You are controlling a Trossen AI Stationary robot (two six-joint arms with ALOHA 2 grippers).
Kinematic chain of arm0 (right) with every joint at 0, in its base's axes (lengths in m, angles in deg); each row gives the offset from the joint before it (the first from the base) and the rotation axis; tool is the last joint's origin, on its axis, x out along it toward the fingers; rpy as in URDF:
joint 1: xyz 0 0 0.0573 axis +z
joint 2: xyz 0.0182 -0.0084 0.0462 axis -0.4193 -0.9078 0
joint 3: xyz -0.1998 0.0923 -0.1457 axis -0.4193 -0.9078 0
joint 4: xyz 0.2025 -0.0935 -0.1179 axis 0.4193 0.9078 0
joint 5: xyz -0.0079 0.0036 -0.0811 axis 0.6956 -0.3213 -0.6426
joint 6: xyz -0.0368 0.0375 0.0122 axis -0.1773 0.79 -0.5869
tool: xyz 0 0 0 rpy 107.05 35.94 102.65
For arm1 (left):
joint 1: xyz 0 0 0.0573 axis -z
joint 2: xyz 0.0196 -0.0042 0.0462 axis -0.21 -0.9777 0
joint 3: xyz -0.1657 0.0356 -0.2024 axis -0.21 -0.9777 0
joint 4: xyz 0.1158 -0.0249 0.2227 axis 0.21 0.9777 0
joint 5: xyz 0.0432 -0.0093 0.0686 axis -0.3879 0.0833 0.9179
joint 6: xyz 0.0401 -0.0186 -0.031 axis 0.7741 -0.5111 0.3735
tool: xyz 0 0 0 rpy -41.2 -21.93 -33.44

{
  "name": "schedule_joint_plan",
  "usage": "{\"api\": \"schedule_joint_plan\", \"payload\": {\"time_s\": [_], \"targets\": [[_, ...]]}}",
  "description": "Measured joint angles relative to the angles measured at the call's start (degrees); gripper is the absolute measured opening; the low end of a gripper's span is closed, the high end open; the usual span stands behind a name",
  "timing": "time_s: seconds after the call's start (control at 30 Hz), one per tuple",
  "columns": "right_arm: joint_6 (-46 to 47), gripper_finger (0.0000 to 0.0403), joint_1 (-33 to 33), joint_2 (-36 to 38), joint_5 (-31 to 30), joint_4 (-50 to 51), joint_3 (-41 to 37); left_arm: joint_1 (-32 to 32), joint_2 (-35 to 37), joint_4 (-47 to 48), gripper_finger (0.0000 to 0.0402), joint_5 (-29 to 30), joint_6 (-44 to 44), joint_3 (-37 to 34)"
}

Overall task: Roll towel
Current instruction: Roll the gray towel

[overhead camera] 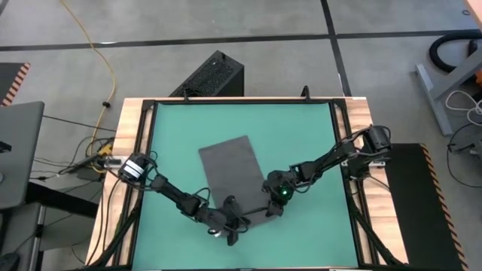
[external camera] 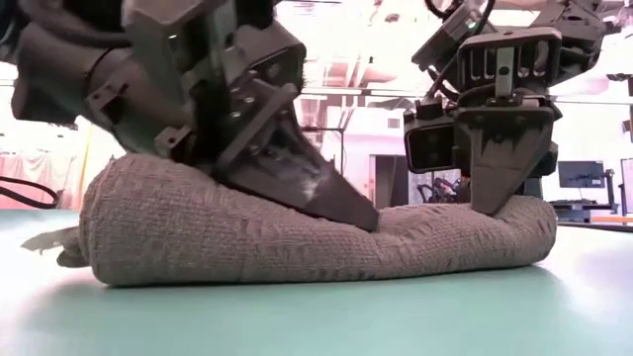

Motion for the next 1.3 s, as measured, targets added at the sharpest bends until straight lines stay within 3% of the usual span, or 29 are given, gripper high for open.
{"api": "schedule_joint_plan", "payload": {"time_s": [0.27,0.5,0.73,1.07,1.3], "targets": [[-0.31,0.0181,-1.87,6.06,1.18,1.80,-0.25,2.32,0.33,-8.71,0.0000,4.00,-4.08,-6.81],[-2.99,0.0178,-3.48,14.06,1.38,4.03,-0.23,2.78,0.31,-7.36,0.0000,4.83,-6.31,-7.59],[-16.32,0.0178,0.19,20.51,-0.51,3.88,-0.19,2.40,0.26,-6.74,0.0000,4.84,-7.67,-7.60],[-43.71,0.0178,14.51,18.19,-18.77,3.55,-0.14,2.25,0.28,-6.44,0.0000,4.75,-9.22,-7.61],[-51.84,0.0178,18.69,15.37,-31.84,3.31,-0.10,1.86,0.35,-6.50,0.0000,4.00,-10.74,-7.61]]}}
